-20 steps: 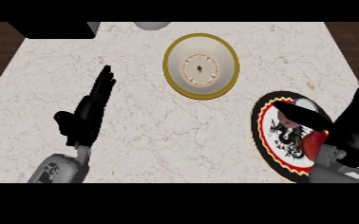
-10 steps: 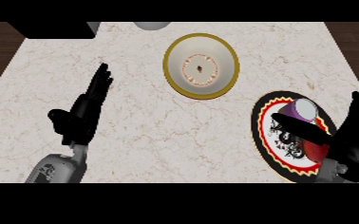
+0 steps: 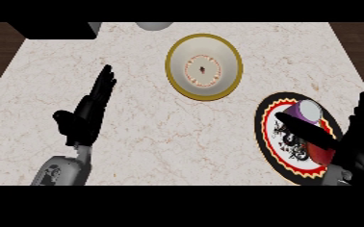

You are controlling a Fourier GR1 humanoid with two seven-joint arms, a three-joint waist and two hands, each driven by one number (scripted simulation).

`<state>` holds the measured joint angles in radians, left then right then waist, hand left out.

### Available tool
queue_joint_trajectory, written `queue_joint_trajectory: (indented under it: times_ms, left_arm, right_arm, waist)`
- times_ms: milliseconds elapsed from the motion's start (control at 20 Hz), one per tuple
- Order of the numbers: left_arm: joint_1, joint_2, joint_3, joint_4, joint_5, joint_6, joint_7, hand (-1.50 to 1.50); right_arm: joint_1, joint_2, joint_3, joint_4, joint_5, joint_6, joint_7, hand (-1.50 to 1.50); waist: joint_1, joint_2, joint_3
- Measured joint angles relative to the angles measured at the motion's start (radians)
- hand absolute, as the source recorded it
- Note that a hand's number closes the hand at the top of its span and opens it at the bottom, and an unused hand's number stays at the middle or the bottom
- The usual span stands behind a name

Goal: Pick the can from the plate and place it in the bowl

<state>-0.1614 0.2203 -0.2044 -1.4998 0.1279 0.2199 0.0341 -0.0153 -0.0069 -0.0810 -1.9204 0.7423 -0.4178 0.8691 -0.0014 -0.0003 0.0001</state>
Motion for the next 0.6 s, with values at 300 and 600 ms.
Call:
queue_joint_trajectory:
  times_ms: [300,600]
  left_arm:
    - [0.03,-0.022,0.011,-0.056,-0.037,-0.015,0.032,0.0]
    - [0.016,-0.043,0.047,-0.061,-0.062,-0.043,0.056,0.0]
  right_arm:
    - [0.028,0.005,0.024,0.066,-0.077,-0.103,-0.068,-1.5]
    - [0.004,0.006,0.013,0.173,-0.152,-0.183,-0.152,-1.5]
  waist:
    - [0.001,0.0,0.0]
    - [0.001,0.0,0.0]
